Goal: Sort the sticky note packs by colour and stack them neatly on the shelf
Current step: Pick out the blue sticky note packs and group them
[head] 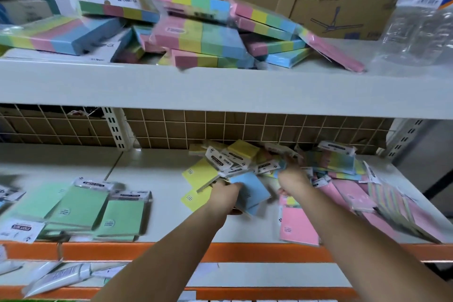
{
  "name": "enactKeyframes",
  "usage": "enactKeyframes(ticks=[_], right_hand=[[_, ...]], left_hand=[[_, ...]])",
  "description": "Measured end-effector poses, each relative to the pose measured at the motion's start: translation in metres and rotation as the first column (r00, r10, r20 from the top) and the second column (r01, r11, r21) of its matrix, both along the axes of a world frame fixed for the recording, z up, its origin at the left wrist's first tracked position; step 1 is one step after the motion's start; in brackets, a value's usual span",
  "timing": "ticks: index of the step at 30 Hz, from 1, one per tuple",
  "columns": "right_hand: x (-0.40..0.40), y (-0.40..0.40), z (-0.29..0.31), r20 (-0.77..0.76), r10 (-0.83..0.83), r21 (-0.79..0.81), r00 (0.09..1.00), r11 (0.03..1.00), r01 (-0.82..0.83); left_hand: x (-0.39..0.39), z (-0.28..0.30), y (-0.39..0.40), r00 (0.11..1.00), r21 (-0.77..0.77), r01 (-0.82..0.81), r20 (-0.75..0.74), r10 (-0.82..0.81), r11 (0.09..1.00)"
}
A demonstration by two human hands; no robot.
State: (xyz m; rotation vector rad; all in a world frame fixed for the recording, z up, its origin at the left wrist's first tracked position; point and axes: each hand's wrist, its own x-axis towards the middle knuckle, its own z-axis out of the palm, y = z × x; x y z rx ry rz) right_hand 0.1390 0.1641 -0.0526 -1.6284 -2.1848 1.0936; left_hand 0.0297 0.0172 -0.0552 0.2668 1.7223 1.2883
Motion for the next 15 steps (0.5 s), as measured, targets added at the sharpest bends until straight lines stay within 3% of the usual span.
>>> enactKeyframes(ticks=[5, 15], right_hand=[[-0.001, 0.003, -0.007, 0.206, -0.017, -0.004, 0.978, 1.000, 0.018], [0.003, -0.023, -0.006, -0.014, -0.124, -0.124, 0.992, 0.985, 0.121]], left_hand=[[0.002, -0.001, 0.001, 1.000, -0.011, -0.003, 0.026, 0.003, 1.000], [0.008, 0.000, -0.013, 0.999, -0.018, -0.015, 0.031, 0.015, 1.000]])
